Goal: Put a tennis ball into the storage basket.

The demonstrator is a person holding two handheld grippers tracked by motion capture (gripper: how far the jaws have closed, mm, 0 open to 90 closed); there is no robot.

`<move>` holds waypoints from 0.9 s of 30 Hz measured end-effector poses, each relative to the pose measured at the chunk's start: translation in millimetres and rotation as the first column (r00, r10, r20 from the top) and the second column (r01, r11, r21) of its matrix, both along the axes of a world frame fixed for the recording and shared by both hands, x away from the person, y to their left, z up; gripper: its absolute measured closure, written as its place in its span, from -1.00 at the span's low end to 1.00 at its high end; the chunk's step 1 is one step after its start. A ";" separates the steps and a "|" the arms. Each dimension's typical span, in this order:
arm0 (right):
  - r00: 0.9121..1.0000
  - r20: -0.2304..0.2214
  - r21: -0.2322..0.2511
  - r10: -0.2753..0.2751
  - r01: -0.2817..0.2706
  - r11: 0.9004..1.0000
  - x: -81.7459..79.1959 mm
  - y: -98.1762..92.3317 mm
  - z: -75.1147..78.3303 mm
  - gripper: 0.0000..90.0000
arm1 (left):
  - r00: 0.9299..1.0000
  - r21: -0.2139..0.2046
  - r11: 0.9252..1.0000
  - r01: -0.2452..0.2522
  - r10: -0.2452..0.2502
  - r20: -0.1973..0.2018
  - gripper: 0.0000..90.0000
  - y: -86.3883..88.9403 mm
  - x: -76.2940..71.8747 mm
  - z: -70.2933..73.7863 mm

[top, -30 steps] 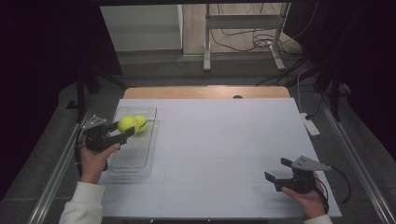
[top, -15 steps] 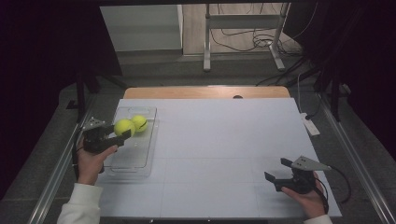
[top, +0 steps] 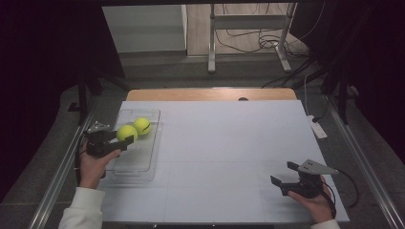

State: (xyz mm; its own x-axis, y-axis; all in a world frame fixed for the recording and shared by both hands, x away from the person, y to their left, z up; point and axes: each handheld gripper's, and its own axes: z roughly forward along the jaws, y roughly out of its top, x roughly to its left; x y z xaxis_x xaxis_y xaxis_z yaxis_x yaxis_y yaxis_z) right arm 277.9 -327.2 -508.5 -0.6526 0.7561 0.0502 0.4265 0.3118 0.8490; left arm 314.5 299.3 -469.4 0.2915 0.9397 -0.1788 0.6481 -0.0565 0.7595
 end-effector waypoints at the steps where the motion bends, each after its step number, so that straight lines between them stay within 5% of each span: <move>1: 1.000 0.000 0.000 0.000 0.000 1.000 0.0 0.0 0.0 -0.76 | 1.000 0.000 1.000 0.001 -0.001 -0.009 -0.36 0.4 0.6 -0.9; 12: 1.000 0.000 0.001 0.000 0.000 1.000 0.2 -0.3 -0.1 -0.76 | 0.998 0.019 1.000 0.007 -0.006 -0.062 -0.34 -0.3 4.9 -8.2; 14: 1.000 0.000 0.001 0.000 0.000 1.000 0.2 -0.2 -0.1 -0.76 | 0.997 0.005 1.000 -0.011 0.011 -0.075 -0.16 0.7 5.7 -9.8; 15: 1.000 0.000 0.002 0.000 0.000 1.000 0.2 -0.1 0.0 -0.76 | 0.996 0.014 1.000 -0.015 0.016 -0.092 -0.03 1.5 6.8 -11.0; 20: 1.000 0.000 0.003 -0.001 0.001 1.000 0.1 -0.2 0.2 -0.76 | 0.986 0.025 1.000 0.000 0.004 -0.169 -0.12 0.4 11.0 -19.5; 27: 1.000 0.000 0.003 -0.002 0.002 1.000 0.0 -0.1 0.2 -0.76 | 0.989 0.017 1.000 -0.002 0.004 -0.145 -0.17 1.1 9.5 -17.4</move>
State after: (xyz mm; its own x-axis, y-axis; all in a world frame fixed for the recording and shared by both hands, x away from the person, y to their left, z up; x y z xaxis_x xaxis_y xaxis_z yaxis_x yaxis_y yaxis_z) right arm 277.9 -327.3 -508.3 -0.6514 0.7569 0.0521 0.4269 0.3088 0.8500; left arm 324.0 300.4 -486.8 0.2610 0.9437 -0.2034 0.7512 -0.0662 0.6567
